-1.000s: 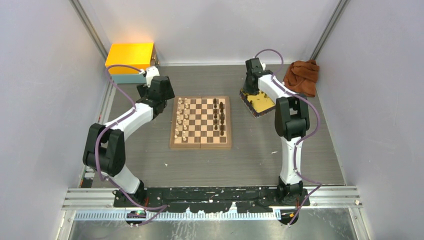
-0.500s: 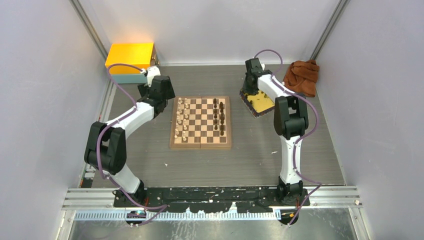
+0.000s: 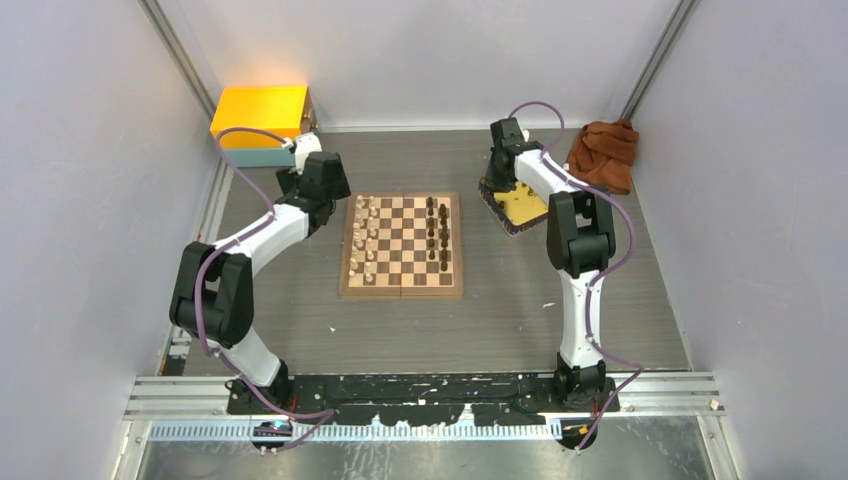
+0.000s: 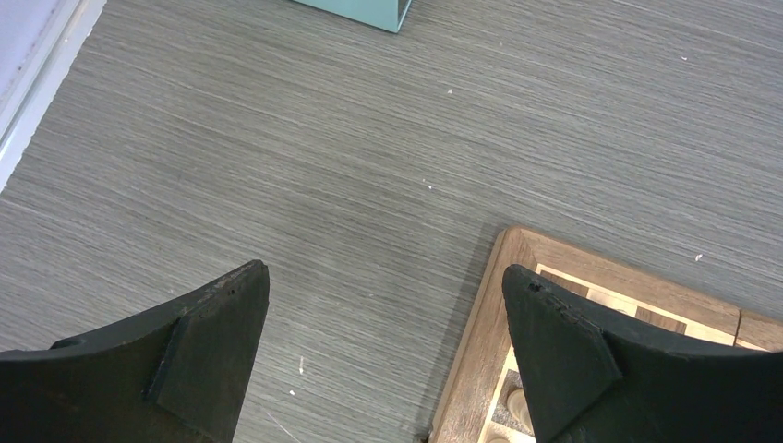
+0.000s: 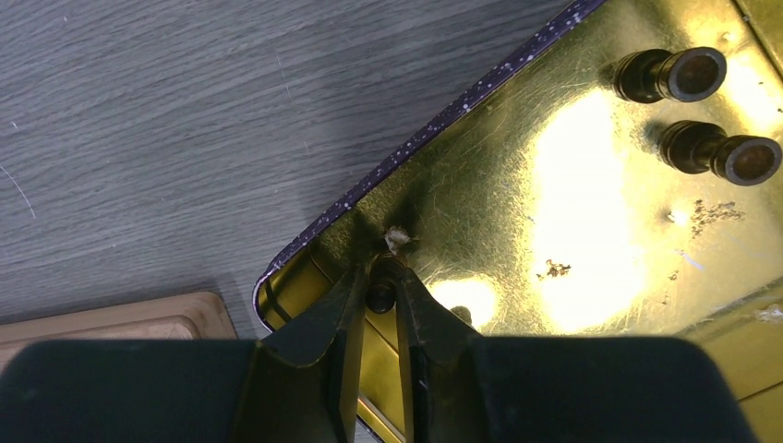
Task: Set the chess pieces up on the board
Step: Pick up the chess piece from the storage box, then place the chess piece on the chessboard.
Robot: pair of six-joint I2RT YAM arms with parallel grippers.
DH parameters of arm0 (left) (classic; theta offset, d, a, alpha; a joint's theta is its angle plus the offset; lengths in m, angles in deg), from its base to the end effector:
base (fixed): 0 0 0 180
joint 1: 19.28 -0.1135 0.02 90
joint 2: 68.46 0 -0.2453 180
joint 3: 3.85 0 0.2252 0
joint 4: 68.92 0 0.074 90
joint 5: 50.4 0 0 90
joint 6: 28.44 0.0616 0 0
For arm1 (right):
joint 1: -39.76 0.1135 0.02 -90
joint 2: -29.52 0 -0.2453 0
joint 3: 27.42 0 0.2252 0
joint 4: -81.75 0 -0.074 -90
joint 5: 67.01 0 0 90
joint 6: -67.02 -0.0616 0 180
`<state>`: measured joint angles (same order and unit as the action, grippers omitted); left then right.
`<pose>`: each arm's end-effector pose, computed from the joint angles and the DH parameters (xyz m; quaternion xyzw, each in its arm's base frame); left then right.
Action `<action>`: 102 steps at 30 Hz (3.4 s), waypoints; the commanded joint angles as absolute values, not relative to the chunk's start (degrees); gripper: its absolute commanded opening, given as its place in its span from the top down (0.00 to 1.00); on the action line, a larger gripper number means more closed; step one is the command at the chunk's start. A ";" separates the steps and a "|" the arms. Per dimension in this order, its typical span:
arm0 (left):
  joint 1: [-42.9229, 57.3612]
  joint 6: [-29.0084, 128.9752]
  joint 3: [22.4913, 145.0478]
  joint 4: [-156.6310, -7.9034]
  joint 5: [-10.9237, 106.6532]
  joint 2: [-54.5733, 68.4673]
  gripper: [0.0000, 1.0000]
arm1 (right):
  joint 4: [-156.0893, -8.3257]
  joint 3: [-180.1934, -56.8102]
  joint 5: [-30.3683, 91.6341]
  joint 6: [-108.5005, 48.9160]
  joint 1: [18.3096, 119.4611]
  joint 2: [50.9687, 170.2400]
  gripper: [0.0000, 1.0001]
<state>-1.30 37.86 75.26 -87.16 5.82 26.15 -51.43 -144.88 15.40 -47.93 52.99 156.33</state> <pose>0.3538 -0.0788 0.2283 -0.1789 0.8360 0.0790 0.5128 0.4539 0.0984 0.1611 0.1166 0.9477 0.0351 0.2951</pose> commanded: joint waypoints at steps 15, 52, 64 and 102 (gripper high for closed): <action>-1.61 37.74 77.63 -84.63 5.68 25.67 0.03 | -52.57 -146.35 14.84 -48.60 52.82 153.72 0.99; -1.61 36.76 77.15 -84.63 6.36 23.86 0.03 | -51.47 -144.28 10.58 -47.00 52.53 142.78 0.99; -1.53 35.12 76.02 -84.63 6.91 23.02 0.03 | -42.99 -136.86 12.10 -42.44 60.75 128.29 0.99; -1.53 34.48 73.64 -84.63 6.29 20.62 0.03 | -41.28 -125.76 8.06 -46.96 88.47 130.14 0.99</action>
